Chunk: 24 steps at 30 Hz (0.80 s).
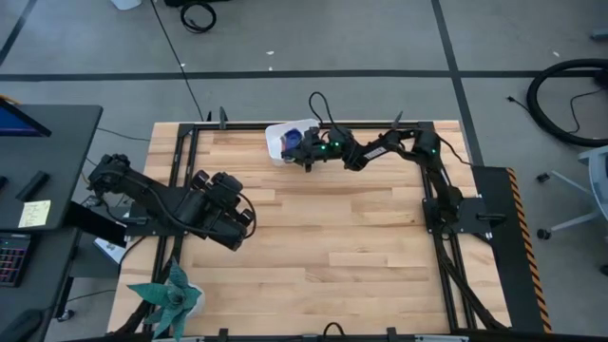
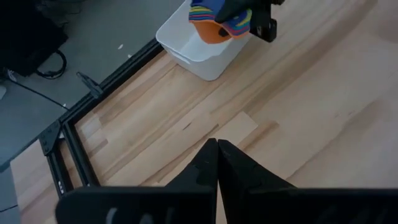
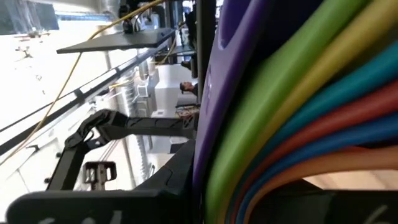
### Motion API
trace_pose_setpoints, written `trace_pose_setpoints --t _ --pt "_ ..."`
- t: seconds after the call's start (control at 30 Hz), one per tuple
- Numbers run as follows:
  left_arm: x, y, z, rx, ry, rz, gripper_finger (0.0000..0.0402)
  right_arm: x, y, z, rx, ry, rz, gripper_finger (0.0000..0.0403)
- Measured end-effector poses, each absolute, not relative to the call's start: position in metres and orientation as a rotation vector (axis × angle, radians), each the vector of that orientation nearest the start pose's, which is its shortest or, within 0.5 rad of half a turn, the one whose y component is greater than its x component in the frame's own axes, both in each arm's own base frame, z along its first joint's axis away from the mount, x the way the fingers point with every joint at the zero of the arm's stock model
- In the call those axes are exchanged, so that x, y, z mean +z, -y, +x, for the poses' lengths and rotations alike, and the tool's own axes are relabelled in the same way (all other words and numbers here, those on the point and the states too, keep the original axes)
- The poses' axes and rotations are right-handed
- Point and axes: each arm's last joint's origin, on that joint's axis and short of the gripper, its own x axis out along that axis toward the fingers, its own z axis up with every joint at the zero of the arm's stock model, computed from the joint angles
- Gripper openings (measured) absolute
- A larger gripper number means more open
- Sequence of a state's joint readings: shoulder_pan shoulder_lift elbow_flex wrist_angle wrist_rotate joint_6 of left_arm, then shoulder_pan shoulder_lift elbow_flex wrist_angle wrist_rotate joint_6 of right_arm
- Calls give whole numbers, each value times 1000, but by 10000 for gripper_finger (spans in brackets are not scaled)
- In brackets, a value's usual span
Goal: Nest measuring cups in basket
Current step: Put the stacked measuring cups into the white bin
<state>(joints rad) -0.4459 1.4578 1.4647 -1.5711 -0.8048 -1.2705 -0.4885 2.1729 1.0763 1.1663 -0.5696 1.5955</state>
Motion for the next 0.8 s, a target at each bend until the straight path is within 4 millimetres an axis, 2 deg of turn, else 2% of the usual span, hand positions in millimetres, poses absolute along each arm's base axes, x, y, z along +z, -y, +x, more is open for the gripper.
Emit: trace_pose_setpoints --t 0.17,0.8 --pt "339 80 222 948 -855 -205 8 135 197 386 97 -6 1557 93" --pt "339 80 223 974 -831 -261 8 117 201 382 2 -178 1636 93"
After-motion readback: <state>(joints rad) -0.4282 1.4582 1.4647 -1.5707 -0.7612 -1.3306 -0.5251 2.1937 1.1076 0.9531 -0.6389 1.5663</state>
